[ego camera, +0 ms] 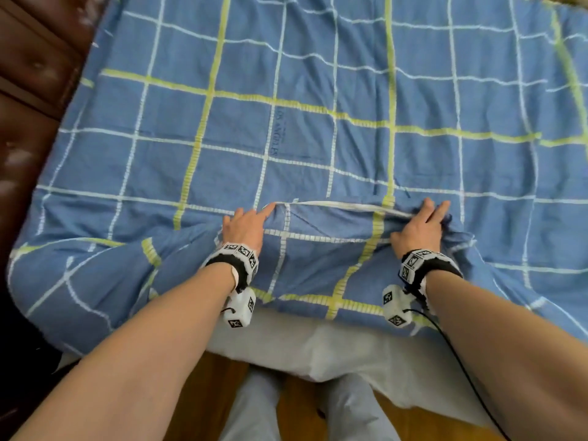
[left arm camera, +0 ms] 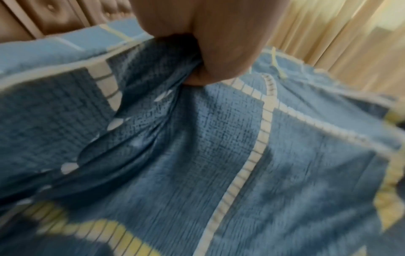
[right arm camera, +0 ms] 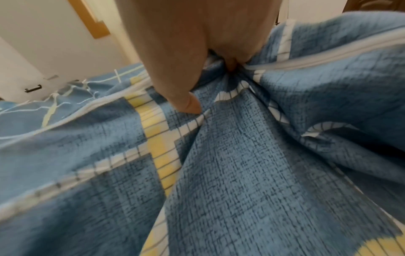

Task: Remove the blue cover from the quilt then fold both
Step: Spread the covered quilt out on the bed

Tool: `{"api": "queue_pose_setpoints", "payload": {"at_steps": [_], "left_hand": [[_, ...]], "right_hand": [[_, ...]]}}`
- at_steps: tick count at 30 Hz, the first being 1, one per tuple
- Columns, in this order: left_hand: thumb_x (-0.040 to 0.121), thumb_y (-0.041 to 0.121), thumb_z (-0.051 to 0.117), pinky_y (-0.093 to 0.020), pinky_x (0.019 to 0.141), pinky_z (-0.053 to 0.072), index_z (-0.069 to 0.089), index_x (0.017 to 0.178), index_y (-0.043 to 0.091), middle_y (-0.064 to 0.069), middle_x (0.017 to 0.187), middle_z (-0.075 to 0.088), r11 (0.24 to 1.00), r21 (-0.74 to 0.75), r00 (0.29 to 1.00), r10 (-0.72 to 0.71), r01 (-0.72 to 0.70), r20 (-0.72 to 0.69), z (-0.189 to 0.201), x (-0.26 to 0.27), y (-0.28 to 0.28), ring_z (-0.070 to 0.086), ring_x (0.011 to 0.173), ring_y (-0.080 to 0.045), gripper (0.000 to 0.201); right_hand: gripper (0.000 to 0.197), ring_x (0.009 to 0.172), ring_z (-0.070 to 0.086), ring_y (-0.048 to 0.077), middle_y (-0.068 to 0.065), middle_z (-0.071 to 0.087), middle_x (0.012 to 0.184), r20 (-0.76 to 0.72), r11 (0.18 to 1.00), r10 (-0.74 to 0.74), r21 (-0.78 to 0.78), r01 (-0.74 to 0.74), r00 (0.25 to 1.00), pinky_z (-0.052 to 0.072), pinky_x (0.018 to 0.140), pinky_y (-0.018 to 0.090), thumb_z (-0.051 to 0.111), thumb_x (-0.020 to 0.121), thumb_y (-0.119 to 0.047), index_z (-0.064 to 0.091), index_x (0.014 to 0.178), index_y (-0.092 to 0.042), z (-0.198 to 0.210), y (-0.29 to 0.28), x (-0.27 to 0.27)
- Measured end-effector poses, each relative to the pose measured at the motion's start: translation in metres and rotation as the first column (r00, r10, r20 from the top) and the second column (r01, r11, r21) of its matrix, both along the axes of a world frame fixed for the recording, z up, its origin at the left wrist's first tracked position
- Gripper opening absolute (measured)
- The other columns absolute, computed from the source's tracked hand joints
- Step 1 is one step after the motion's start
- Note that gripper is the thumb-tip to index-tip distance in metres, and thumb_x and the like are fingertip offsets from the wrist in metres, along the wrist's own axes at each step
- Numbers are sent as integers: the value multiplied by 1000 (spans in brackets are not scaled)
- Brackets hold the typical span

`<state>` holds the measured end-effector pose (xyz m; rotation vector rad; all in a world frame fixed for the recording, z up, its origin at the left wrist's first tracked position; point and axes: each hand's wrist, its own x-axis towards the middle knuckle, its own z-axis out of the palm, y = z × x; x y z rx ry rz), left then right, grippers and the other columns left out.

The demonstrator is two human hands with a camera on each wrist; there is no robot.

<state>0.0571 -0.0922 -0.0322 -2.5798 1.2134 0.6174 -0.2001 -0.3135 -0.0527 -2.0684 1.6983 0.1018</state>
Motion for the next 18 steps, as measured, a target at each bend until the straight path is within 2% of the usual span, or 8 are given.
{"api": "queue_pose_setpoints", "payload": {"at_steps": [2,4,6,8,11,14,16,18], "left_hand": [[89,-4,46,-44,94,37,20,151,43,1,122,61,992,-123,999,-9,14,40,25,22,-32,49,114,-28,82],[88,-8,43,-46,95,38,18,152,39,-3,126,60,977,-213,997,45,-32,58,36,41,-58,50,116,-30,84],[91,-1,47,-49,100,39,13,155,32,-9,135,52,970,-217,990,124,-108,61,30,50,-69,49,122,-33,79],[92,9,56,-53,110,30,8,155,29,-9,148,38,974,-154,980,180,-165,88,10,47,-56,40,133,-31,82],[91,10,56,-59,114,20,7,154,26,-3,158,21,973,-15,969,231,-231,82,-21,35,-13,27,142,-27,82],[94,14,51,-55,112,25,8,155,23,-3,162,12,966,69,968,249,-250,27,-42,36,24,23,145,-29,75],[97,15,47,-52,113,28,9,155,23,-4,162,14,971,46,972,234,-233,-10,-49,51,40,24,144,-29,70],[97,16,49,-49,113,30,7,156,24,-5,161,16,982,15,981,189,-188,-43,-51,71,54,26,144,-30,73]], "right_hand": [[94,143,19,49,22,-14,160,38,995,-7,98,4,999,28,114,48,72,79,-8,12,151,-7,0,-35,10],[96,146,14,44,18,-15,161,58,983,-13,181,3,998,23,117,46,74,82,-13,10,153,-9,-3,-61,22],[99,145,17,45,18,-14,161,73,980,-37,196,22,997,24,117,47,78,81,-20,11,154,-12,-14,-66,30],[100,144,16,48,17,-15,162,66,984,-21,179,9,998,25,116,52,78,80,-24,11,154,-14,-20,-45,39],[95,146,5,47,16,-15,161,133,970,152,170,-174,979,20,118,53,75,80,-18,15,153,-13,-29,1,54],[93,148,7,40,14,-14,162,144,925,321,166,-343,936,24,119,48,76,78,-22,21,152,-13,-40,45,71],[89,147,12,37,11,-4,163,123,902,370,190,-388,921,27,117,47,74,79,-27,24,152,-15,-40,66,93],[80,143,24,34,8,13,160,148,888,400,182,-422,905,38,110,47,72,80,-25,30,149,-22,-34,88,118]]}}
